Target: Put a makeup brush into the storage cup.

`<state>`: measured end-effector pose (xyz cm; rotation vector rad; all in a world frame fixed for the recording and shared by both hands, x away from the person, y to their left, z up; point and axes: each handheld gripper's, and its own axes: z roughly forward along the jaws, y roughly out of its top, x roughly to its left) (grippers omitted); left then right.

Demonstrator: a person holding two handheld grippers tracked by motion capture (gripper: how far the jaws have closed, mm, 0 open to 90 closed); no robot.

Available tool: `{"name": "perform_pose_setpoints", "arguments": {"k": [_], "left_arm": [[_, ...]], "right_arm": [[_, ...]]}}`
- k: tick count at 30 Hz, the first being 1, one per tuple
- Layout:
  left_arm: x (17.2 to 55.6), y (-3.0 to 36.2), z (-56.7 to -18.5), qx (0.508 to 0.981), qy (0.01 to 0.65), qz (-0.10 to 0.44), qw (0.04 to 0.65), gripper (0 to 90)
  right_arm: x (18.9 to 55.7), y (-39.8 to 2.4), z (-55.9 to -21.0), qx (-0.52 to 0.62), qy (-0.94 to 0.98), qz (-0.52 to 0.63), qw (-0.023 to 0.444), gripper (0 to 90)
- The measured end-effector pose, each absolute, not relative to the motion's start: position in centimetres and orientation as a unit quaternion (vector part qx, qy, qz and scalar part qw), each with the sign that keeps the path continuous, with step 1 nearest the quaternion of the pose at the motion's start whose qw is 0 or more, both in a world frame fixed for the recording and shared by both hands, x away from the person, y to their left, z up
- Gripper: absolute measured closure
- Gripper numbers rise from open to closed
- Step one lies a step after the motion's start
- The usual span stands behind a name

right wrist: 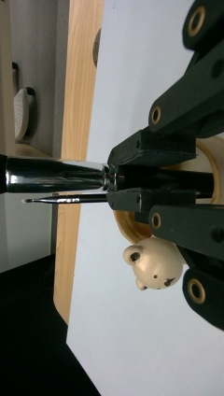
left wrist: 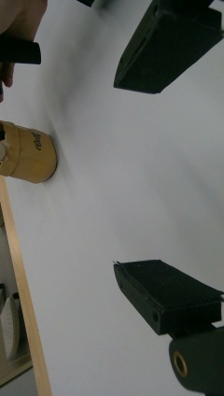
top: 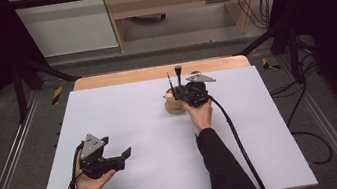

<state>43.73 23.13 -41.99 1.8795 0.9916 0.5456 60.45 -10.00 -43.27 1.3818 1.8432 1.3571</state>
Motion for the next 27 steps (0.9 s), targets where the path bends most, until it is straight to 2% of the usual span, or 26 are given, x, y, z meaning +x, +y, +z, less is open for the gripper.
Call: {"name": "perform_pose_setpoints", "arguments": {"k": [12, 27], "left_arm": [[43.8, 23.1, -42.1, 0.763, 0.403, 0.219, 0.455, 9.4], [43.8, 23.3, -42.1, 0.761, 0.406, 0.22, 0.455, 9.4]], "right_arm": [[59.3, -10.6, -42.4, 0.485, 0.687, 0.487, 0.235, 70.4], [54.7, -13.1, -39.9, 0.43, 0.714, 0.509, 0.213, 45.4]]}}
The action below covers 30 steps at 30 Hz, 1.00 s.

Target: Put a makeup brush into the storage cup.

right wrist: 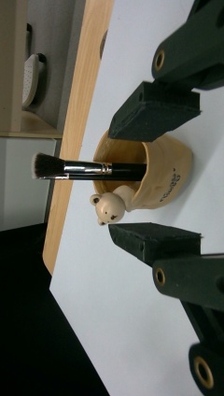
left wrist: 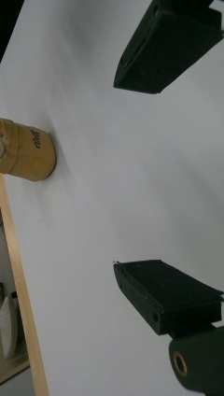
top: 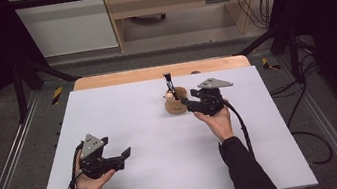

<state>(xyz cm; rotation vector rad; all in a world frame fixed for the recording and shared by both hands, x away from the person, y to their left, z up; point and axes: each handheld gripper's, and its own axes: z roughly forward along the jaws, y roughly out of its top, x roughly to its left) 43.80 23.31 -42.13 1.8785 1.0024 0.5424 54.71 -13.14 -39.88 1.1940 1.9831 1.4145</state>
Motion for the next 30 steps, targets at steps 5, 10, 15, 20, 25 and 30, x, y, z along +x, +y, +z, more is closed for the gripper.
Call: {"name": "perform_pose_setpoints", "arguments": {"k": [5, 10, 15, 20, 25, 30], "left_arm": [[43.8, 23.3, -42.2, 0.761, 0.407, 0.22, 0.455, 9.3], [43.7, 23.3, -42.2, 0.761, 0.406, 0.22, 0.455, 9.2], [43.7, 23.4, -42.2, 0.76, 0.407, 0.222, 0.456, 9.2], [43.7, 23.5, -42.2, 0.76, 0.407, 0.222, 0.456, 9.0], [43.6, 23.7, -42.3, 0.759, 0.407, 0.221, 0.458, 8.8], [43.5, 24.0, -42.3, 0.758, 0.409, 0.22, 0.458, 8.8]], "right_arm": [[53.2, -13.9, -39.2, 0.421, 0.705, 0.53, 0.212, 38.8], [51.9, -14.6, -39.1, 0.41, 0.709, 0.53, 0.22, 29.8], [50.7, -15.7, -39.0, 0.411, 0.702, 0.537, 0.222, 23.0], [49.4, -16.8, -38.9, 0.413, 0.702, 0.532, 0.231, 15.7], [48.1, -17.8, -39.0, 0.403, 0.704, 0.536, 0.232, 12.9], [46.8, -18.7, -39.1, 0.397, 0.705, 0.538, 0.236, 10.8]]}}
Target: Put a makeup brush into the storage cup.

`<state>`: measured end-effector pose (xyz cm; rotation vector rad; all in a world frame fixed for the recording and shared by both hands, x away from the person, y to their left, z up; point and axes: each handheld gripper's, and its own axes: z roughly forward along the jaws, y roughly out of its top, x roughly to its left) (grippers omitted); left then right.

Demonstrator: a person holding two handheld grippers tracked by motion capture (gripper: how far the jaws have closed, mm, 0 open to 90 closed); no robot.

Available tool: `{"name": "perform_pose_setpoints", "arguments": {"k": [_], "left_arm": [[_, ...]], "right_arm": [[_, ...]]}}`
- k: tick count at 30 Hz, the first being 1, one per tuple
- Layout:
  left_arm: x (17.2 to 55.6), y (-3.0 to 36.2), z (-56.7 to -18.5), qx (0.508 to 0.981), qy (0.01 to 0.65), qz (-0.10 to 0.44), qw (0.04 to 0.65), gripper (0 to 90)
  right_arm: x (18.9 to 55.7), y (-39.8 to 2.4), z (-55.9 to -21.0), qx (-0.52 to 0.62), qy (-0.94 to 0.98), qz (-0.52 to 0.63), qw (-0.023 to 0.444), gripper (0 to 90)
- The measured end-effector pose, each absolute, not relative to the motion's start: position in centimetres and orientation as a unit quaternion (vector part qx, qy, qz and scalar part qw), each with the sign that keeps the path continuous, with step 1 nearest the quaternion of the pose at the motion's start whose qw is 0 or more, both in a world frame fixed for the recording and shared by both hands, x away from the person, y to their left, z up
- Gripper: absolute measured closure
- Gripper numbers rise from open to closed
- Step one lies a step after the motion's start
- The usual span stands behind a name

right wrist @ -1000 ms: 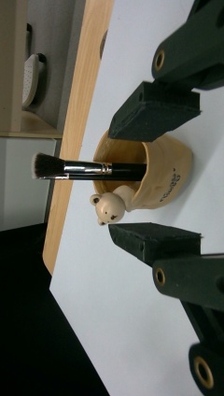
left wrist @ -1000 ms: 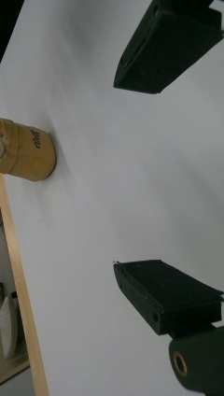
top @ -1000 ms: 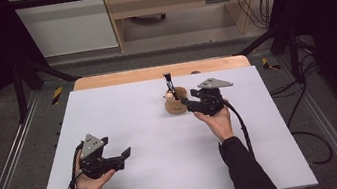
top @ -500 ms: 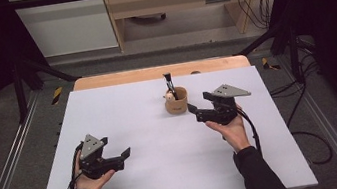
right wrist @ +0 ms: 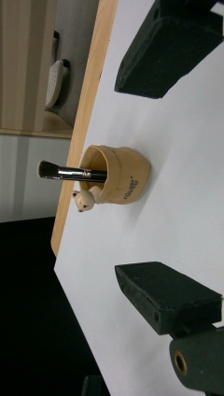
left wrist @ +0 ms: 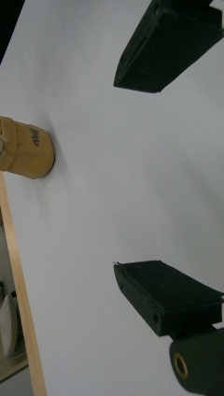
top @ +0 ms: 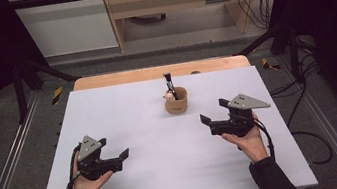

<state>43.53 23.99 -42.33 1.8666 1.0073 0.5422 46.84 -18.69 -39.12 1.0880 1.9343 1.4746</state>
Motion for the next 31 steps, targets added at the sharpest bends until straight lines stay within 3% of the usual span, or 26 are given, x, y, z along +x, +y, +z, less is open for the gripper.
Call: {"name": "perform_pose_setpoints", "arguments": {"k": [31], "left_arm": [[43.0, 24.9, -42.8, 0.756, 0.411, 0.223, 0.457, 8.4]], "right_arm": [[42.9, -22.8, -41.8, 0.399, 0.708, 0.533, 0.236, 5.5]]}}
